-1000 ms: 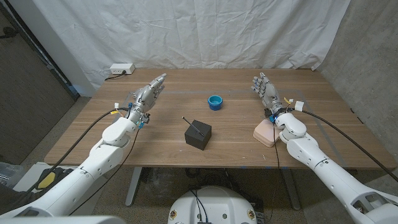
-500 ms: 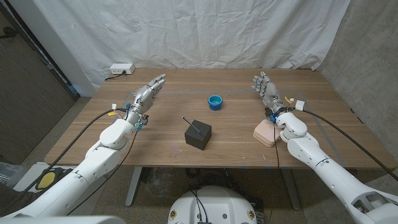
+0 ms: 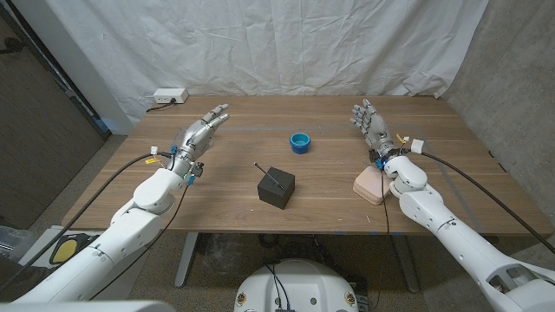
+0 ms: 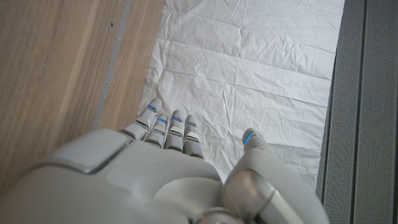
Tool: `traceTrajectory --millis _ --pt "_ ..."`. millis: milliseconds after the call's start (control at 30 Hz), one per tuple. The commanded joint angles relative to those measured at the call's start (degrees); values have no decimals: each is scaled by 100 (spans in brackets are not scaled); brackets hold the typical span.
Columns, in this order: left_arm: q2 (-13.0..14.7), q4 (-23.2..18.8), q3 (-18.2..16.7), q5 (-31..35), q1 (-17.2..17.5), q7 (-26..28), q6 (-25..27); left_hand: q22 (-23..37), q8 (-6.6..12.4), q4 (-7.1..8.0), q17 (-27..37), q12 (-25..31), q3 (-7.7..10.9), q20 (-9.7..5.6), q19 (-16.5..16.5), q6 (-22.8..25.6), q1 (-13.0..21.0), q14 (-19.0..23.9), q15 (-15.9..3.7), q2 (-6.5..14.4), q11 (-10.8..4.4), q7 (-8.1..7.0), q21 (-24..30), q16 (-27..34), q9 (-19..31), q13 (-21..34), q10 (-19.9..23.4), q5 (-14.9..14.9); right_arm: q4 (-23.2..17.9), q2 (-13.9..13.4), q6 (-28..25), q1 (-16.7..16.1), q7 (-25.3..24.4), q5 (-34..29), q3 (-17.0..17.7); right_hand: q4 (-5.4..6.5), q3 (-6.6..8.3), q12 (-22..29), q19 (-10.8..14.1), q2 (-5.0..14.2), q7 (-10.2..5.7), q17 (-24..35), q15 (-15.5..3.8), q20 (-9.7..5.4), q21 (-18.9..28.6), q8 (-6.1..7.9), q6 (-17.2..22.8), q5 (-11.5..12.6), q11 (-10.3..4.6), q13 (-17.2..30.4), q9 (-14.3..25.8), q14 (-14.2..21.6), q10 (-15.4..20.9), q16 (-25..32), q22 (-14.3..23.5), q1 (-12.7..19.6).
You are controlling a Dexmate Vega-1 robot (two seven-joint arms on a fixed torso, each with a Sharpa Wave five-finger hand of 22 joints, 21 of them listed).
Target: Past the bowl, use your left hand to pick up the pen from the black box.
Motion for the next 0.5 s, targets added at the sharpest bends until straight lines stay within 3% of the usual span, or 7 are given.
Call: traceTrajectory --millis 33,500 --pt "138 -221 -115 122 208 49 -32 20 34 -57 11 27 21 18 -181 76 117 -90 -46 11 -21 -3 38 36 26 25 -41 -16 72 41 27 65 52 -5 -30 -20 2 -30 54 31 1 27 6 -81 -34 30 31 -5 8 22 -6 67 41 46 27 24" --pt "368 -571 -337 274 497 186 141 20 62 -161 6 59 68 12 -176 228 317 -63 -64 36 -40 16 47 46 27 26 3 -41 -24 14 48 15 -46 -73 -21 -25 -7 -30 93 40 -6 30 8 -85 -59 33 52 -13 6 22 -6 88 63 48 30 19"
